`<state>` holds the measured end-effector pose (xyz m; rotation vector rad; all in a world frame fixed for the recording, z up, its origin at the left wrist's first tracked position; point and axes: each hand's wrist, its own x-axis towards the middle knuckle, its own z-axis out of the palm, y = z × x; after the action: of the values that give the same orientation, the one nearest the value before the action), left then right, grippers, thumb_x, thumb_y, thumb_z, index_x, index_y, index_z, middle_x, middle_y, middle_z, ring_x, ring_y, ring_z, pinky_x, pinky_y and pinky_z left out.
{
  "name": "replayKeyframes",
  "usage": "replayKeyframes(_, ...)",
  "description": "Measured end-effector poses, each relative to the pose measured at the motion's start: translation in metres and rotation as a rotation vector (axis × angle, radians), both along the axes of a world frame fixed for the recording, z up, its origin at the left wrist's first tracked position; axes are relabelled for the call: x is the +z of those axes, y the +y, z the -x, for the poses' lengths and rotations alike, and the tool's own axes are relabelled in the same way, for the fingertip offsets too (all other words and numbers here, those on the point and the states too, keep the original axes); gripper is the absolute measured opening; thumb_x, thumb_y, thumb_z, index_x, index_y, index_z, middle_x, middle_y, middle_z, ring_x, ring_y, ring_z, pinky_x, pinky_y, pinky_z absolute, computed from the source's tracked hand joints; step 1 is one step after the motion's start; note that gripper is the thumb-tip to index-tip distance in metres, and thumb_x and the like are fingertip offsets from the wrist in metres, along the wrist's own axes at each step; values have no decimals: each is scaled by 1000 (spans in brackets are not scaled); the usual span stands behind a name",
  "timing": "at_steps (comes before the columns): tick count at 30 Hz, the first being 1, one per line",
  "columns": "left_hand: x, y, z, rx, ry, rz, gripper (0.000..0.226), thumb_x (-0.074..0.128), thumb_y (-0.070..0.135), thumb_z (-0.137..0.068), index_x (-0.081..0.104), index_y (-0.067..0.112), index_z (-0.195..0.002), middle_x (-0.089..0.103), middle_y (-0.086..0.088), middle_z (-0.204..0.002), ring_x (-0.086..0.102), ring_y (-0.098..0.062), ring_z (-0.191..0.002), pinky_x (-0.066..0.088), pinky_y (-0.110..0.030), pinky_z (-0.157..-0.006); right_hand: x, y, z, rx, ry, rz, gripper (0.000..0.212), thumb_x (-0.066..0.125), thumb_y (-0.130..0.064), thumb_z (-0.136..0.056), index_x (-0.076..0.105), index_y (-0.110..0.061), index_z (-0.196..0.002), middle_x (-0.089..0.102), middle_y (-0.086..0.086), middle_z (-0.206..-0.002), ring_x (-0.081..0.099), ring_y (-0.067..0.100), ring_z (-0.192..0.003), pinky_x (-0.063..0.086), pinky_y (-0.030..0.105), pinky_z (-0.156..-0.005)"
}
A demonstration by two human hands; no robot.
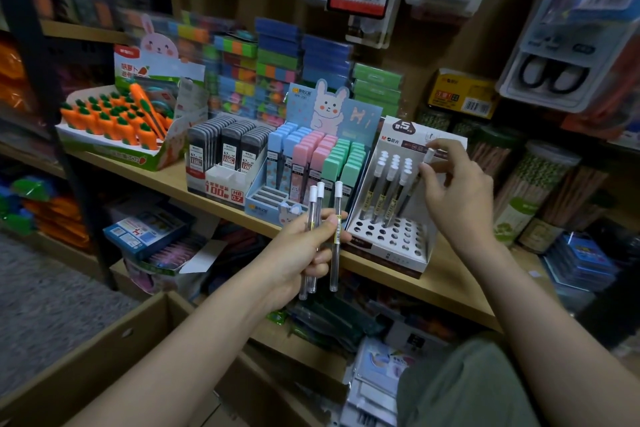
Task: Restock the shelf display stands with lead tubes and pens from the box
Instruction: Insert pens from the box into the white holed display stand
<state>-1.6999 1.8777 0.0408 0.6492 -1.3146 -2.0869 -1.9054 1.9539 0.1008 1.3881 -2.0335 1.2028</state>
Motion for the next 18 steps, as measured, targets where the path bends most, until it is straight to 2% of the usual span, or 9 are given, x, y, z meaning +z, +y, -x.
replayKeyframes(3,-2,2,2,5,-16,5,22,53,21,-98,60,12,-116,67,-1,-77,32,-5,-45,25,-14,-38,-3,-2,4,-27,44,-22,26,62,-25,-92,55,-27,-117,70,-3,-90,61,25,-92,34,36,-89)
replayKeyframes(4,-3,2,2,8,-22,7,22,53,21,-98,60,12,-117,68,-1,-76,32,-5,-44,25,-14,-37,-4,-3,5,-29,37,-48,26,62,-25,-92,55,-28,-116,70,-3,-88,60,25,-92,32,35,-89)
replayKeyframes(8,-4,3,2,8,-33,11,23,53,21,-98,60,12,-117,68,-1,-78,32,-4,-43,25,-15,-37,-7,-5,6,-39,29,-76,23,64,-25,-90,56,-27,-112,70,-2,-84,60,26,-90,40,43,-93)
replayKeyframes(12,-4,3,1,-4,-35,16,21,53,18,-98,60,13,-117,68,-1,-79,33,-4,-44,26,-15,-38,-6,-6,5,-99,55,-107,28,66,-29,-89,61,-28,-116,71,-6,-100,58,23,-96,35,39,-89)
replayKeyframes(16,-3,5,0,-48,-26,45,21,54,7,-96,63,14,-114,65,0,-84,33,-2,-44,26,-14,-39,-9,0,3,-173,158,-119,40,66,-27,-89,61,-25,-129,59,4,-112,52,25,-103,38,42,-89)
replayKeyframes(18,-2,6,-1,-64,-14,60,22,55,6,-96,63,13,-114,69,0,-85,34,-2,-44,28,-14,-39,-10,5,1,-103,119,-33,49,64,-20,-91,53,-23,-138,51,6,-108,49,17,-94,40,32,-88)
